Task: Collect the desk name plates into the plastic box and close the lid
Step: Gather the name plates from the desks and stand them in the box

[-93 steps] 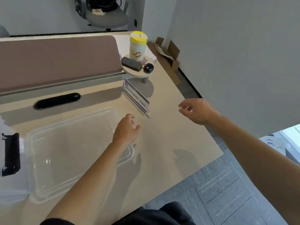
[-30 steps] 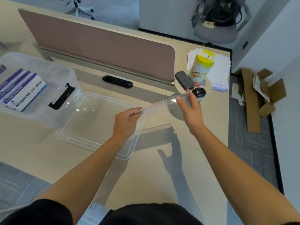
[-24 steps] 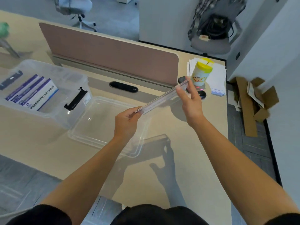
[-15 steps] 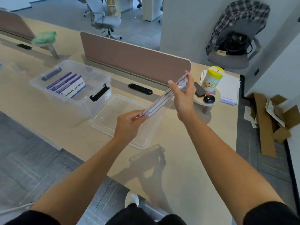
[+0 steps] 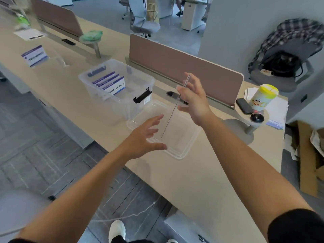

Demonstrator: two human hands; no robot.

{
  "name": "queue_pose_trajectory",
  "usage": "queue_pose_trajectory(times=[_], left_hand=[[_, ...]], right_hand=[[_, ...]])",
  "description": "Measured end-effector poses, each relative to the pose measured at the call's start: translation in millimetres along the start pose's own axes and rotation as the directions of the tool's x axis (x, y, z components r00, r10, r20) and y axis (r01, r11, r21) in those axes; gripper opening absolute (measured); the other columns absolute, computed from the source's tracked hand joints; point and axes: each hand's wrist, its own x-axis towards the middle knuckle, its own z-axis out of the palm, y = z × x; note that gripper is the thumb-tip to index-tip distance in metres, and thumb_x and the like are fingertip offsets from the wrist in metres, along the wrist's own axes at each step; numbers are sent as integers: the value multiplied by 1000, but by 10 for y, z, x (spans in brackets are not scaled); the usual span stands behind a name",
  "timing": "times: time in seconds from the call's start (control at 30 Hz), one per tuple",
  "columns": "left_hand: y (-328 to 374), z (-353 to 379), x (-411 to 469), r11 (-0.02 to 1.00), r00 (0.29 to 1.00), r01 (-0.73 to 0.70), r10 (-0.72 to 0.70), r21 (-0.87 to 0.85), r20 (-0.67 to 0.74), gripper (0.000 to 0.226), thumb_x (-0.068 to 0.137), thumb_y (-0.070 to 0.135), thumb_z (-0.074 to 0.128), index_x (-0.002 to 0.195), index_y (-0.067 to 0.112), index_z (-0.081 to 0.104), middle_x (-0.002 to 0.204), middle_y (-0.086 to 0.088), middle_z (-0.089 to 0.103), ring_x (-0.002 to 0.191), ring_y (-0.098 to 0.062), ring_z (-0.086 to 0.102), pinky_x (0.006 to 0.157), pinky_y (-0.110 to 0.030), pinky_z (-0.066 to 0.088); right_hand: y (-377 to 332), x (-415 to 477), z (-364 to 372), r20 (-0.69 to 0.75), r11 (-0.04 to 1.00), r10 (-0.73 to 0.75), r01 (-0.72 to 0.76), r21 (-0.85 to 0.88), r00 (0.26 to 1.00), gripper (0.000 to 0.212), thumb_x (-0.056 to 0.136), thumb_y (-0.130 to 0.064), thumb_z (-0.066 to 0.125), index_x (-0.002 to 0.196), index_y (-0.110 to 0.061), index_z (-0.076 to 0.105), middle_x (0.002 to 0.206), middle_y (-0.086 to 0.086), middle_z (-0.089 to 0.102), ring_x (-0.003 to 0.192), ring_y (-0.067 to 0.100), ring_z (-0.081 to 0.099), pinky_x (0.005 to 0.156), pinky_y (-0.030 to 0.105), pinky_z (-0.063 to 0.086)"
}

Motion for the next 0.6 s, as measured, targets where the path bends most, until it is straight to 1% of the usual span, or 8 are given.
queue_pose_trajectory(times=[0.1,0.17,0.27,0.33,0.4,0.43,0.5,0.6], left_hand=[[-171,-423,-37,999,998,-50,49,-21,-44,90,68,30,88,142,46,39,135,19,54,115,-5,60,100,-28,50],[-291,-749,-64,996,994,-85,85,-10,-67,87,69,27,88,140,44,41,130,20,56,108,-5,63,95,-27,53],[-454,-1176,-126,990,984,-140,135,-32,-119,79,68,27,88,134,39,46,119,11,58,100,-7,66,90,-28,55],[-570,-1406,-184,983,975,-178,171,-41,-138,74,67,25,89,130,34,50,111,6,58,98,-9,67,88,-29,56],[-676,-1611,-210,979,970,-203,198,-25,-143,73,67,26,89,129,32,51,108,4,57,98,-10,67,88,-28,56],[-726,-1706,-202,977,968,-212,208,-18,-144,73,67,26,89,129,31,51,108,4,56,99,-10,67,88,-27,55],[-809,-1882,-161,974,963,-228,223,-16,-154,73,68,26,89,130,31,51,110,4,54,100,-11,66,88,-26,54],[-933,-2126,-64,971,955,-238,234,3,-180,75,68,26,89,131,36,49,113,5,51,101,-11,65,88,-23,52]], right_hand=[[-49,136,462,59,999,21,-20,-29,998,49,85,-40,68,129,-53,50,142,-5,46,125,26,53,80,45,54],[-93,223,818,66,998,33,-30,-55,997,53,83,-46,68,132,-52,48,143,-6,46,124,30,54,81,44,54],[-184,328,1277,51,994,34,-29,-106,998,58,84,-57,62,138,-50,41,144,-9,46,119,24,56,83,42,57],[-236,397,1531,61,992,13,-5,-128,998,57,85,-56,60,138,-47,41,143,-7,46,117,23,57,84,43,58],[-280,470,1765,96,986,-9,25,-167,995,55,86,-54,62,137,-47,42,143,-4,45,124,27,53,82,43,59],[-299,513,1880,118,982,-17,39,-183,993,56,84,-55,64,135,-49,42,145,-3,43,128,28,49,82,44,58],[-320,618,2091,165,980,-26,57,-188,986,55,77,-58,68,126,-56,43,150,-4,37,136,25,41,85,47,57],[-322,852,2315,240,982,-32,75,-171,970,53,81,-50,68,125,-55,40,156,-13,24,139,20,35,89,51,52]])
